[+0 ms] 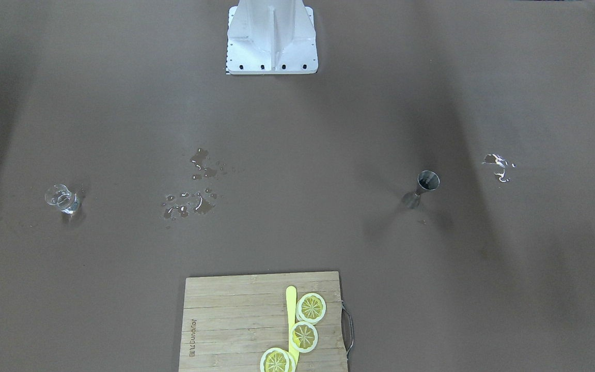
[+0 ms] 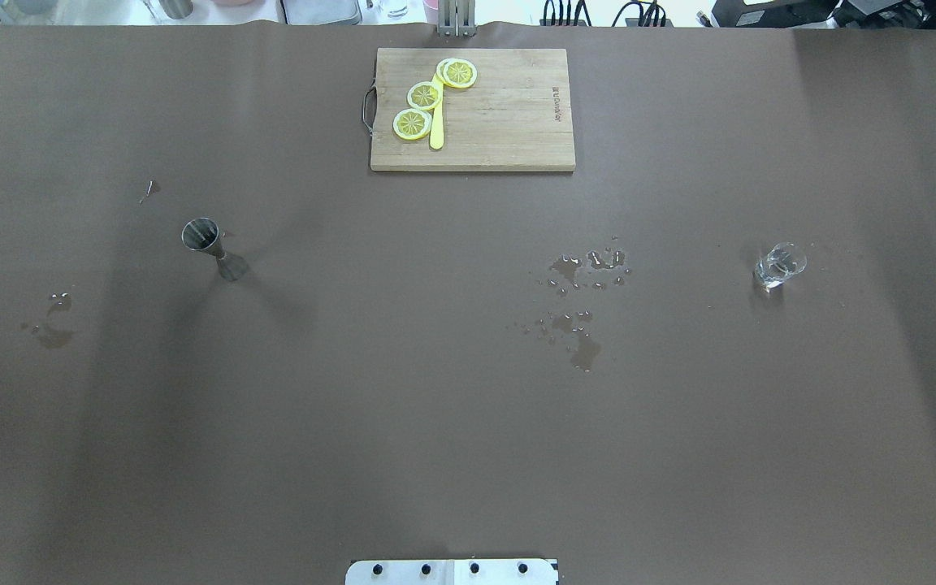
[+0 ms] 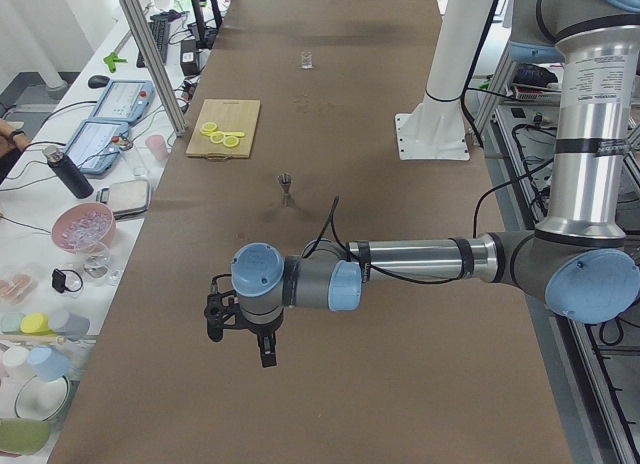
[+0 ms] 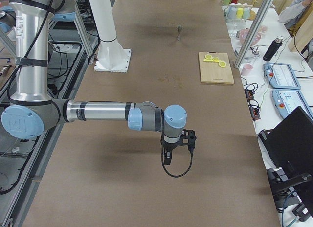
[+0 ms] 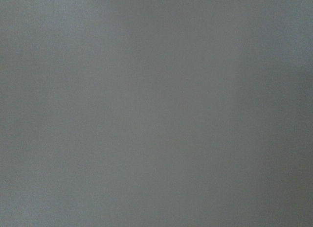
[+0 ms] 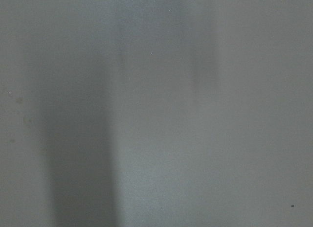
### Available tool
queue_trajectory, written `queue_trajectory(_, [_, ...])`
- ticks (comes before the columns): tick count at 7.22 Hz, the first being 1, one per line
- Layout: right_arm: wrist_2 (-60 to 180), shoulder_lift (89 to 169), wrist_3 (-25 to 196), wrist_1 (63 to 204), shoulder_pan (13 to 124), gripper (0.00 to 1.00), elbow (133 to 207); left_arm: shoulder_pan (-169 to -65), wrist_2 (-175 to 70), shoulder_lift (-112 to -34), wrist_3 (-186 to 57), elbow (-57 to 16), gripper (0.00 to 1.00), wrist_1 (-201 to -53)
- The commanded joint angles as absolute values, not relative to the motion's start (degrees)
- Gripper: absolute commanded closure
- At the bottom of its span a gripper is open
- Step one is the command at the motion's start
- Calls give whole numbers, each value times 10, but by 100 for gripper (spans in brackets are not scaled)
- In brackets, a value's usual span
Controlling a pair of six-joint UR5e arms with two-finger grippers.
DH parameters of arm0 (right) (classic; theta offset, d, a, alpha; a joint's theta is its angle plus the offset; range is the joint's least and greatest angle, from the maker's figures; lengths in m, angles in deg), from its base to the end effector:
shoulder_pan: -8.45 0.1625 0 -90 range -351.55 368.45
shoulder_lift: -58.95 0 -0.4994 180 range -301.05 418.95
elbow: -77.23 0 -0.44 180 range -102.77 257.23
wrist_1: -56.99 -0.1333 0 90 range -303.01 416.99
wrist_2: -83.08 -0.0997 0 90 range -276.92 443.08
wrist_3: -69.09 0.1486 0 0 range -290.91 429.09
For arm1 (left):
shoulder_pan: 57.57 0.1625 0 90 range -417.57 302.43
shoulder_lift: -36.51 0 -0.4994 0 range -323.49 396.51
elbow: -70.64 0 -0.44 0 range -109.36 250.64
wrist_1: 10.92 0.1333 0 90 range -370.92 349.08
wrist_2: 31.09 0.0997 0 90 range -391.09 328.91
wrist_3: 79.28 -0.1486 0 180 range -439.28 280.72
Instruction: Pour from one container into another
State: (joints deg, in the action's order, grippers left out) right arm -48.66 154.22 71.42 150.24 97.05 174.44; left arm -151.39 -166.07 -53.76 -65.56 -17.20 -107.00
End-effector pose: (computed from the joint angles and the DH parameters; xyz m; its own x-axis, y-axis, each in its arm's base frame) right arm 0.0224 -0.4917 0.7580 0.7467 0.0376 0.6641 -0.0059 0.9987 -0.0499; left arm -0.0648 -0.5461 0.7740 0.6732 -0.2317 -0.7022 0.2328 0.9678 -0.0962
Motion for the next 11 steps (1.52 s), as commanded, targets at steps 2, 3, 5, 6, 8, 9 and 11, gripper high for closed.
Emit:
queue_trajectory(2, [-487,1542,714,1502,972,0,1748,-1493,-1661,-533,-641,-197,1,-1064])
queue_trajectory(3, [-485,1542,714,1502,972,0,1748,-1493,-1661,-532,-641,-197,1,-1065])
queue_trajectory(5, [-484,1542,714,1502,976,0,1748,-1494,-1661,-529,-641,-197,1,-1064])
queue_trajectory(6, [-483,1542,714,1502,976,0,1748,-1494,-1661,-529,-641,-197,1,-1064])
queue_trajectory(8, [-484,1542,714,1502,976,0,1750,-1496,-1661,-528,-641,-197,1,-1064])
queue_trajectory(9, [-484,1542,714,1502,977,0,1750,-1496,-1661,-528,-641,-197,1,-1064])
queue_trajectory(11, [-485,1541,714,1502,979,0,1751,-1497,-1662,-520,-641,-208,1,-1064])
